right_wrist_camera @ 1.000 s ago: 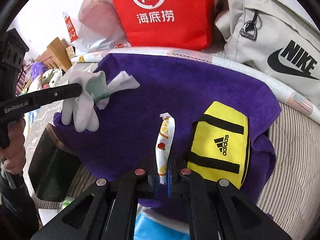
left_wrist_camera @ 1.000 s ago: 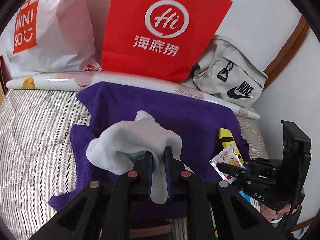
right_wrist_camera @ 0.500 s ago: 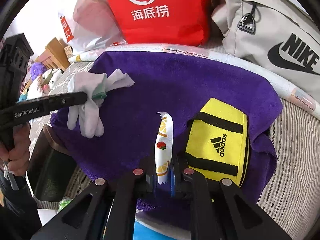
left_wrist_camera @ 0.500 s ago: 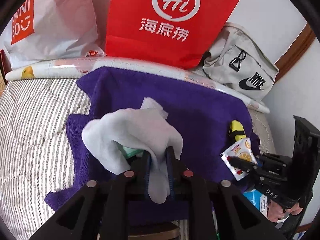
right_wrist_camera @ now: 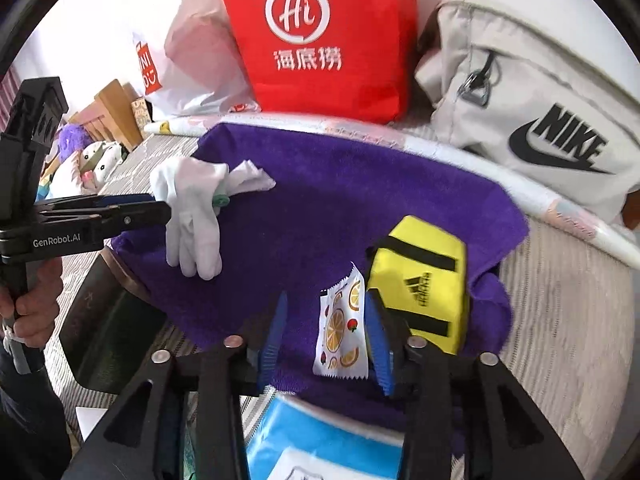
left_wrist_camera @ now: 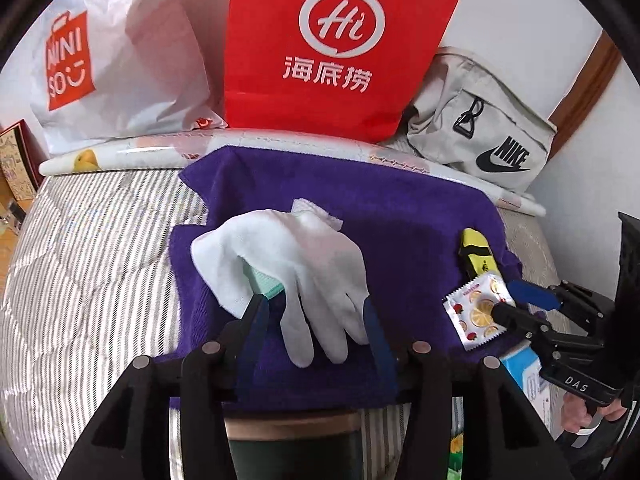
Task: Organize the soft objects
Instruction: 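Reach the left gripper to the dark green box while the right grasps the green cassette-print packet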
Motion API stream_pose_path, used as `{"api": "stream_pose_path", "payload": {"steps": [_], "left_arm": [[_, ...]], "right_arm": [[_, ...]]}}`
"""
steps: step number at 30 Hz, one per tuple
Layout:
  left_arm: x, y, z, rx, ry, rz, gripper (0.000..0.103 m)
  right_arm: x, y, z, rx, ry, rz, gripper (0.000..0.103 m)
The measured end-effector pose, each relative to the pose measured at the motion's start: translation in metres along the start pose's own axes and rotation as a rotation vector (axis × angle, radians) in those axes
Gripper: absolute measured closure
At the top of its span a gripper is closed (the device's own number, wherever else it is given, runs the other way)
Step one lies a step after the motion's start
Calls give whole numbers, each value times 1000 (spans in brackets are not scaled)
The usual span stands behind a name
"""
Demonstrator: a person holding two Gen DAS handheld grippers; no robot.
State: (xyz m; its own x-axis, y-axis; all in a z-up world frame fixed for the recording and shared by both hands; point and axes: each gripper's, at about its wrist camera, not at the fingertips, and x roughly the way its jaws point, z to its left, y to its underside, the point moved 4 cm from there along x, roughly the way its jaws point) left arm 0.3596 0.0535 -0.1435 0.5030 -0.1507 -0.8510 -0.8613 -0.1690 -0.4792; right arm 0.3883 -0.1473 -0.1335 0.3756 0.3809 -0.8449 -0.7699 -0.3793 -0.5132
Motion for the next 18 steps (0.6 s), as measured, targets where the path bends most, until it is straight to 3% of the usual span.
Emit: {"api": "stream_pose_path", "payload": {"steps": [7, 11, 18], "left_arm": [[-36, 16, 1, 8, 8, -38, 56], [-57, 30, 4, 14, 11, -57, 56], [-77, 55, 16, -22, 44, -82, 52]], "right_arm": [[-43, 10, 19, 12, -32, -77, 59], [-62, 31, 51, -31, -74, -102, 53], [-58, 68, 105, -113, -151, -66, 43]]}}
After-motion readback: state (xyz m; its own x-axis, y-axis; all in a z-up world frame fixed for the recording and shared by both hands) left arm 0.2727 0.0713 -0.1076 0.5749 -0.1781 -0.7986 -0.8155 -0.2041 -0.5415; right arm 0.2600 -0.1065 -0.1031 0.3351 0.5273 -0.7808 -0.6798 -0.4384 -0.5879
